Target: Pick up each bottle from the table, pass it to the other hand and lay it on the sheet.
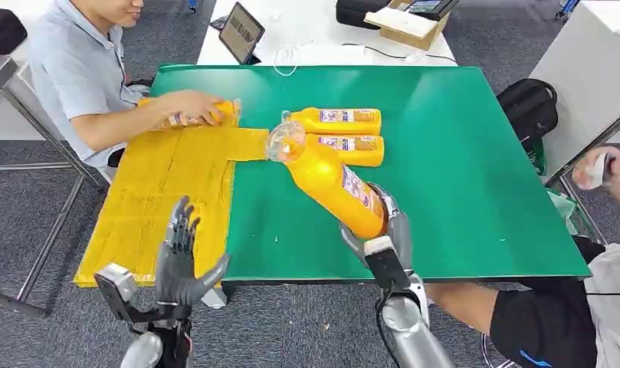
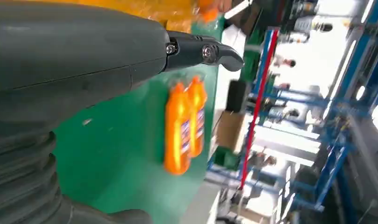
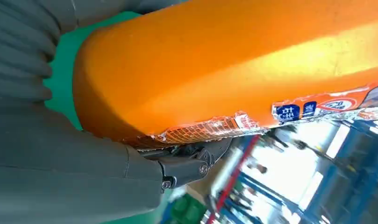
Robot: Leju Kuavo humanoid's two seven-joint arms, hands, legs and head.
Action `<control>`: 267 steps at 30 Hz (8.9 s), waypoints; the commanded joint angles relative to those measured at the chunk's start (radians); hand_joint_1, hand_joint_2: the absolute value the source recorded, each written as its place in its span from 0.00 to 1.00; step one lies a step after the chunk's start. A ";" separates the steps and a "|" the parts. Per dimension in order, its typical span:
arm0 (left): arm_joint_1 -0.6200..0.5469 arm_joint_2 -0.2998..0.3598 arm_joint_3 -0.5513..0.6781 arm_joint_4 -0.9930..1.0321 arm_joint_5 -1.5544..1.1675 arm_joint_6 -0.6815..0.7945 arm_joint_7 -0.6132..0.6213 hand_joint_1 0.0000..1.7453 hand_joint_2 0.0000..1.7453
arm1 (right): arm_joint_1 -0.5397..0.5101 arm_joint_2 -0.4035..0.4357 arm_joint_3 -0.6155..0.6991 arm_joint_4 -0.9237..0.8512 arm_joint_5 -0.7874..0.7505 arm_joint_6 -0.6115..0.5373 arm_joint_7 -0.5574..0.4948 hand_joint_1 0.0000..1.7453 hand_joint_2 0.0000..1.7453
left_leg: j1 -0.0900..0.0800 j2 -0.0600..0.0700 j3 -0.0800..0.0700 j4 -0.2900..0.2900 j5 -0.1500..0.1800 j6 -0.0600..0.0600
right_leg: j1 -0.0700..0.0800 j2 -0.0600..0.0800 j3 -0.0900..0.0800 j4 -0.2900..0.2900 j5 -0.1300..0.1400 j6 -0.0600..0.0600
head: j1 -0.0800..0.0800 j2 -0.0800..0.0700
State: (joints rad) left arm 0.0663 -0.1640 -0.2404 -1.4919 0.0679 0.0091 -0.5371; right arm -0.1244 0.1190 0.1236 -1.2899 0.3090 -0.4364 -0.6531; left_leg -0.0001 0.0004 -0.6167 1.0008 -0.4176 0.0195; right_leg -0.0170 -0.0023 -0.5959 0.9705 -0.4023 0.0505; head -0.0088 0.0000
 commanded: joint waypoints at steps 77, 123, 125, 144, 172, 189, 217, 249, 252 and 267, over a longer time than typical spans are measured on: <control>-0.955 0.225 -0.245 1.157 -0.906 0.129 0.488 1.00 1.00 | 0.046 0.079 0.418 0.017 0.282 -0.262 -0.045 0.00 0.00 | 0.004 -0.002 0.003 0.000 0.003 -0.003 | 0.003 -0.002 0.004 0.001 0.002 -0.005 | 0.000 0.000; -0.310 0.044 0.210 0.043 0.043 0.142 0.015 0.00 1.00 | -0.075 -0.087 0.278 0.259 0.513 -0.232 0.182 0.00 0.00 | 0.002 0.005 0.006 -0.002 0.002 -0.003 | 0.002 0.004 0.003 -0.001 0.003 -0.004 | 0.000 0.000; -0.245 0.039 0.199 -0.017 0.055 0.140 0.012 0.00 1.00 | -0.102 -0.112 0.244 0.276 0.501 -0.206 0.195 0.00 0.00 | 0.001 0.005 0.005 -0.002 0.002 -0.003 | 0.002 0.005 0.003 -0.001 0.003 -0.004 | 0.000 0.000; -0.112 0.007 0.063 -0.087 -0.030 0.192 -0.026 0.00 1.00 | -0.504 -0.184 0.151 0.729 0.630 -0.004 0.263 0.00 1.00 | 0.001 0.002 0.003 0.001 0.002 -0.003 | 0.001 0.003 0.002 0.001 0.003 -0.005 | 0.000 0.000; -0.128 0.046 0.039 -0.123 -0.042 0.213 -0.019 0.00 1.00 | -0.594 -0.112 0.237 0.889 0.627 0.163 0.370 0.00 1.00 | 0.001 -0.001 0.002 0.001 0.003 -0.003 | 0.001 0.001 0.001 0.002 0.002 -0.004 | 0.000 0.000; -0.090 0.047 0.063 -0.113 -0.070 0.144 0.060 0.00 1.00 | -0.646 -0.142 0.294 0.977 0.744 0.317 0.656 0.00 1.00 | 0.001 -0.002 0.004 0.001 0.002 -0.003 | 0.001 -0.001 0.004 0.001 0.001 -0.005 | 0.000 0.000; -0.108 0.061 0.037 -0.067 -0.019 0.135 0.042 0.00 1.00 | -0.459 -0.092 0.110 0.871 0.476 0.181 0.242 1.00 1.00 | 0.003 -0.002 0.009 -0.002 0.003 -0.003 | 0.004 -0.002 0.008 -0.002 0.002 -0.005 | 0.000 0.000; -0.060 0.023 -0.143 0.111 0.029 -0.173 0.055 0.00 1.00 | -0.091 0.047 0.402 0.238 0.106 0.243 0.063 1.00 1.00 | 0.003 -0.002 0.003 -0.002 0.001 -0.004 | 0.004 -0.001 0.003 0.000 0.000 -0.006 | 0.000 0.000; -0.061 0.013 -0.133 0.109 0.059 -0.182 0.046 0.00 1.00 | -0.100 0.042 0.433 0.251 0.108 0.276 0.065 1.00 1.00 | 0.003 -0.002 0.001 -0.001 0.002 -0.003 | 0.003 -0.001 0.001 0.000 0.001 -0.005 | 0.000 0.000; -0.112 0.027 -0.164 0.099 0.256 -0.297 0.094 1.00 1.00 | -0.143 0.089 0.537 0.427 0.096 0.232 0.018 1.00 1.00 | 0.004 -0.004 0.003 0.000 0.000 -0.004 | 0.004 -0.004 0.003 0.001 -0.001 -0.006 | 0.000 0.000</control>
State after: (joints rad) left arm 0.0376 -0.1522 -0.3529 -1.4397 0.2376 -0.1888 -0.4612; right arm -0.2294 0.2098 0.5714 -0.9789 0.4074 -0.2224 -0.6306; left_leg 0.0026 -0.0008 -0.6201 1.0006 -0.4143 0.0165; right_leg -0.0141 -0.0039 -0.6004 0.9711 -0.4002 0.0467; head -0.0092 0.0000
